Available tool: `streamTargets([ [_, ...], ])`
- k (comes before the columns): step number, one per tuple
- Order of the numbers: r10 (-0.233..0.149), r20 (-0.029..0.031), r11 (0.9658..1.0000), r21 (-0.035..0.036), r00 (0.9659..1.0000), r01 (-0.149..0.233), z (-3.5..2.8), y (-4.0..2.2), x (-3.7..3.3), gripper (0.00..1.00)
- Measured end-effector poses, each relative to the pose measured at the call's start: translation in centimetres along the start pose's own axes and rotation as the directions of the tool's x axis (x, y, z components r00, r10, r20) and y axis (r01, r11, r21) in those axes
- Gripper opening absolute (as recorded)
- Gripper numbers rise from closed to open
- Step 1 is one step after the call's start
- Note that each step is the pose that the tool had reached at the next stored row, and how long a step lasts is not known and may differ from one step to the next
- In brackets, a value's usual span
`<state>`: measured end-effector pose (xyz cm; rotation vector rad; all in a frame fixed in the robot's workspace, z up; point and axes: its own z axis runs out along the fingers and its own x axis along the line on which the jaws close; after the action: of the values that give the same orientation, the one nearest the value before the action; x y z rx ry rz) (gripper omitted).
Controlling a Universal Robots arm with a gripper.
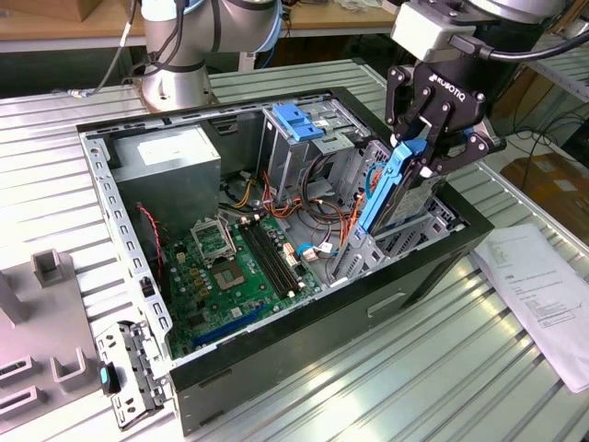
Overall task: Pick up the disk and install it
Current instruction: 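Insert the disk into the insertion slot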
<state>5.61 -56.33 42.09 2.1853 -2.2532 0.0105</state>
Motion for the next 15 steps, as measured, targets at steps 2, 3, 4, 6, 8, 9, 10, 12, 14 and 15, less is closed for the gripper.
streamTargets([
  [2,0.000,0.0001,1.0000,0.0000,1.0000,0.000,0.11,0.00,0.01,0.37],
  [3,0.000,0.0000,1.0000,0.0000,1.0000,0.000,0.16,0.00,0.02,0.37],
  [4,0.000,0.0000,1.0000,0.0000,1.0000,0.000,0.25,0.00,0.02,0.37],
  [6,0.000,0.0000,1.0000,-0.0001,1.0000,0.000,0.35,0.00,0.03,0.37],
  [8,0.000,0.0001,1.0000,0.0000,1.0000,0.000,0.46,0.00,0.04,0.37],
  [9,0.000,0.0000,1.0000,0.0000,1.0000,0.000,0.50,0.00,0.04,0.37],
  [10,0.000,0.0000,1.0000,0.0000,1.0000,0.000,0.55,0.00,0.05,0.37],
  [12,0.000,0.0000,1.0000,0.0000,1.0000,0.000,0.64,0.00,0.06,0.37],
  [14,0.000,0.0000,1.0000,0.0000,1.0000,0.000,0.74,0.00,0.06,0.37],
  [15,0.000,0.0000,1.0000,0.0000,1.0000,0.000,0.79,0.00,0.07,0.37],
])
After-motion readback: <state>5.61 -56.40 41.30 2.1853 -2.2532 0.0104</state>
